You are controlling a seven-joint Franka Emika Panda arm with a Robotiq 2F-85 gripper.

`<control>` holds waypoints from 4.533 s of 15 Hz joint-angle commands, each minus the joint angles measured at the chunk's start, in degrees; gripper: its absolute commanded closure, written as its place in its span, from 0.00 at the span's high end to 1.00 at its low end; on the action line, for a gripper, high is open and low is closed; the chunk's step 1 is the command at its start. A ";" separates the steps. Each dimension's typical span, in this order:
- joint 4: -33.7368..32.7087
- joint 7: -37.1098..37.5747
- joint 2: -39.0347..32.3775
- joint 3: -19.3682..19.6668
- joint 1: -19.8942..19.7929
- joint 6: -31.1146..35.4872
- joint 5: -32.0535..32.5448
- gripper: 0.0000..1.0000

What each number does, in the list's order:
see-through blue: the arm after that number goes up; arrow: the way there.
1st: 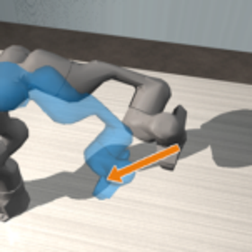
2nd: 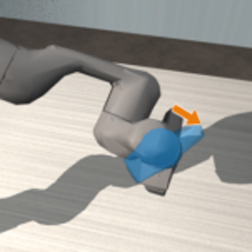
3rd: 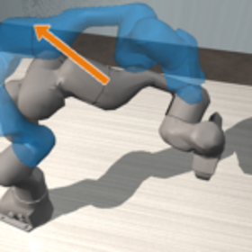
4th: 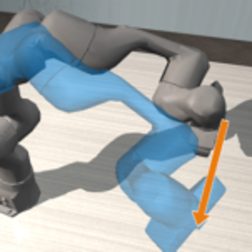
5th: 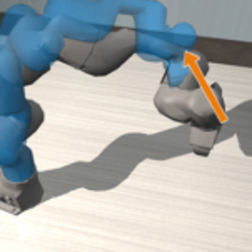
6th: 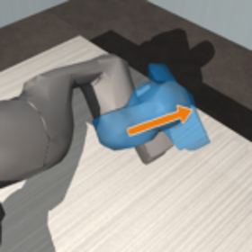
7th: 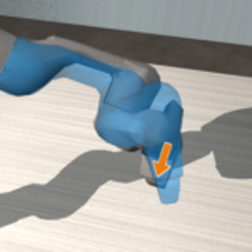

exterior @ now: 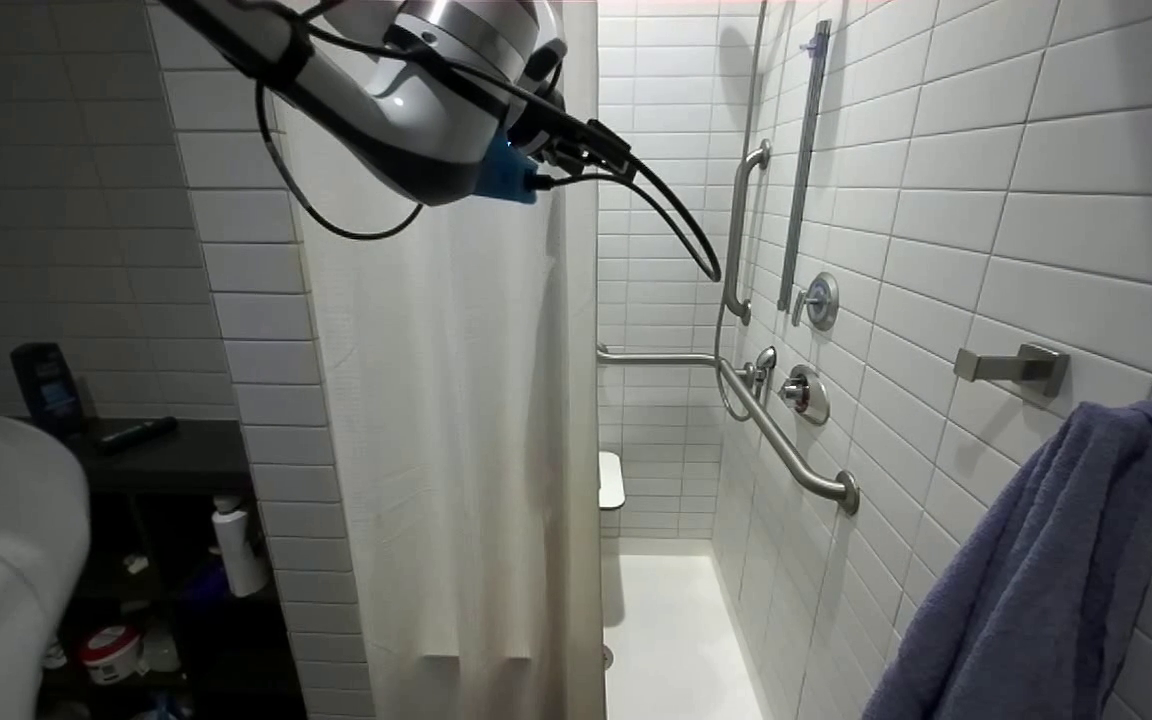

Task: Move the shower curtain to the left

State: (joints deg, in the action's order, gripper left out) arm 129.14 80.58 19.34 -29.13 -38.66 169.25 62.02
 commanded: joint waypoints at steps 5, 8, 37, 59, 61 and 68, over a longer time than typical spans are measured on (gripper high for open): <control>-14.38 -14.53 -20.05 6.30 -6.99 10.21 0.01 1.00; -9.70 -10.91 -15.43 4.43 -6.11 8.95 0.06 1.00; -7.01 -13.59 -15.24 2.24 -3.16 12.24 1.32 1.00; -6.36 -14.04 -15.38 1.13 -1.99 11.91 1.04 1.00; -6.06 -14.82 -15.65 0.62 -1.17 13.04 1.43 1.00; -5.97 -16.12 -16.09 0.32 0.24 14.43 1.55 1.00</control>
State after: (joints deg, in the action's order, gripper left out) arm 123.16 64.45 3.25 -28.81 -38.43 183.68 63.58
